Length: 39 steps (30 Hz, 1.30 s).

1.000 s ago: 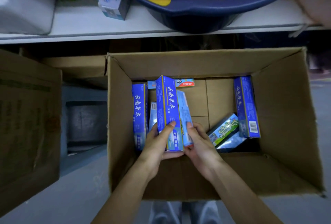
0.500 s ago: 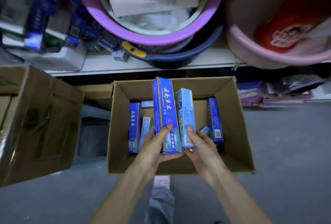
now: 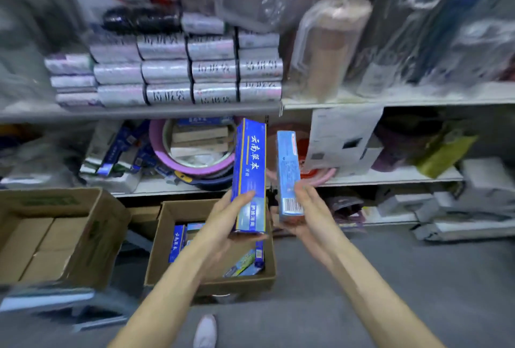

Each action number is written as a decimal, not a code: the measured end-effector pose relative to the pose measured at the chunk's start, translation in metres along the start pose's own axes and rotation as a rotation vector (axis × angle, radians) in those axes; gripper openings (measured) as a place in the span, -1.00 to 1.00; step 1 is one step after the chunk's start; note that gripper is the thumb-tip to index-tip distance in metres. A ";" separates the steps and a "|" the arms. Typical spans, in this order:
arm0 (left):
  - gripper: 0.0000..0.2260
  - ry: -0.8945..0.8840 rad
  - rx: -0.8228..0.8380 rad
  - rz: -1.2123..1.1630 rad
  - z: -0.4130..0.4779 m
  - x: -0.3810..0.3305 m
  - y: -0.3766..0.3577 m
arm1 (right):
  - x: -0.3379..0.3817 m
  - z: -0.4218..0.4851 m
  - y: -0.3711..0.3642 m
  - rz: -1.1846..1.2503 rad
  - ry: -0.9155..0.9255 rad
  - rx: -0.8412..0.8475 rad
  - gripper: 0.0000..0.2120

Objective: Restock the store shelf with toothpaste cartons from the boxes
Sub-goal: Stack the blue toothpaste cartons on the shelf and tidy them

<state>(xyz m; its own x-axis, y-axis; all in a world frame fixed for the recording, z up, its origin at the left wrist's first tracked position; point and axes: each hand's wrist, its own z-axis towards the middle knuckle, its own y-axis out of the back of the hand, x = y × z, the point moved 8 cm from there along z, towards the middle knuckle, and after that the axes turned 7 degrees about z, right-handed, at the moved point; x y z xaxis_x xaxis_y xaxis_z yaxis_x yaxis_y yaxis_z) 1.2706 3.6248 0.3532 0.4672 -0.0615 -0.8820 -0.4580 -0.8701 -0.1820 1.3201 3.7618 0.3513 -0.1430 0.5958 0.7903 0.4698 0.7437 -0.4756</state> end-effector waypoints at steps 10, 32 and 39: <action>-0.79 -0.331 0.057 0.116 -0.076 -0.210 -0.067 | 0.213 -0.079 -0.095 0.150 0.220 0.201 -0.53; -0.65 -0.672 -0.040 0.288 0.034 -0.530 -0.075 | 0.523 0.028 -0.115 -0.946 0.946 -0.055 -0.77; -0.60 -0.727 -0.143 0.252 0.098 -0.570 -0.081 | 0.572 0.155 -0.136 -1.381 1.024 -0.022 -0.70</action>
<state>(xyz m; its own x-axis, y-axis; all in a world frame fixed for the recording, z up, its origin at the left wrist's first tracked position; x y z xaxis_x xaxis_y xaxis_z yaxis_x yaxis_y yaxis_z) 0.9673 3.7783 0.8285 -0.2736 0.0271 -0.9614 -0.3596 -0.9300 0.0761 1.0393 4.0488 0.8084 0.1462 -0.8602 0.4885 0.4990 0.4905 0.7144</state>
